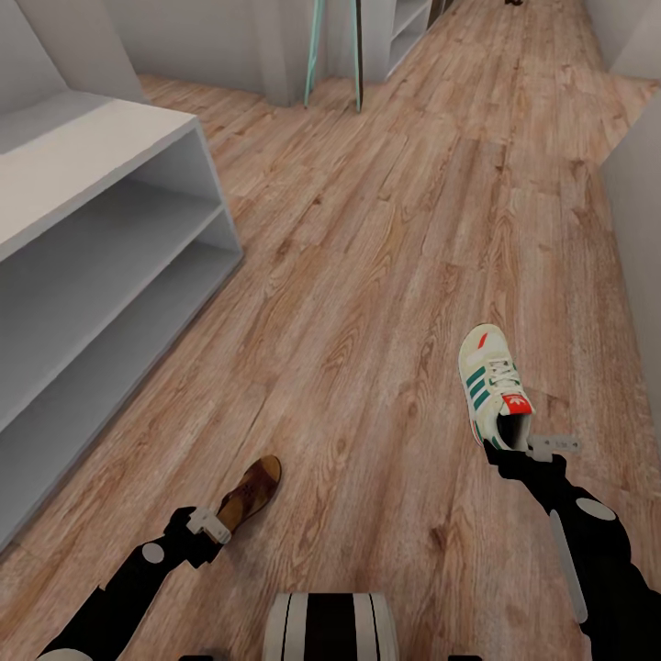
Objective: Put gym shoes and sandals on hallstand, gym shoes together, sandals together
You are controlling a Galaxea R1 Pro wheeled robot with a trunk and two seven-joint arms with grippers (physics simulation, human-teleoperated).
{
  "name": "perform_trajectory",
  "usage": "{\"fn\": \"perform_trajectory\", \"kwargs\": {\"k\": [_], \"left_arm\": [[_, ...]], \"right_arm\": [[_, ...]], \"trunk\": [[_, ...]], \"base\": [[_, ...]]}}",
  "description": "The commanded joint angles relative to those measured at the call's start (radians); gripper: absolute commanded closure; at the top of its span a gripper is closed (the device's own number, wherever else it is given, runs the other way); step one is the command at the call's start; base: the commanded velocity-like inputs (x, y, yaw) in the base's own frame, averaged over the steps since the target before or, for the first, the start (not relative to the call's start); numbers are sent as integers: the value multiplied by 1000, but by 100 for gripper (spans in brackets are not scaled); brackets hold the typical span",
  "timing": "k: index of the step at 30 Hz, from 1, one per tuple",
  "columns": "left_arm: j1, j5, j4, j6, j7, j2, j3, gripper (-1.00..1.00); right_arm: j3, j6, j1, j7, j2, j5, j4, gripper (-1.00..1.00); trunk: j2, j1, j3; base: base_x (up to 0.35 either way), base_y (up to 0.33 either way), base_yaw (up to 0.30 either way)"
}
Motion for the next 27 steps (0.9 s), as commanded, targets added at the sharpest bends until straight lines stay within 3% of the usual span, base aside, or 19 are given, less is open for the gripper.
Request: {"fn": "perform_trajectory", "kwargs": {"k": [1, 14, 21, 27], "left_arm": [[0, -5, -1, 4, -5, 0, 0, -100], [0, -4, 0, 2, -5, 0, -2, -100], [0, -5, 0, 1, -5, 0, -4, -100], [0, -3, 0, 2, -5, 0, -4, -100]], "right_arm": [[-2, 5, 0, 8, 0, 7, -1, 100], [-2, 5, 0, 8, 0, 8, -1, 100], [-1, 5, 0, 8, 0, 8, -1, 100], [-1, 5, 0, 8, 0, 8, -1, 100]], "trunk": [[0, 0, -1], [0, 0, -3], [-2, 3, -39], [-2, 3, -44]], "base": [[0, 0, 0], [0, 0, 0], [0, 0, 0], [0, 0, 0]]}}
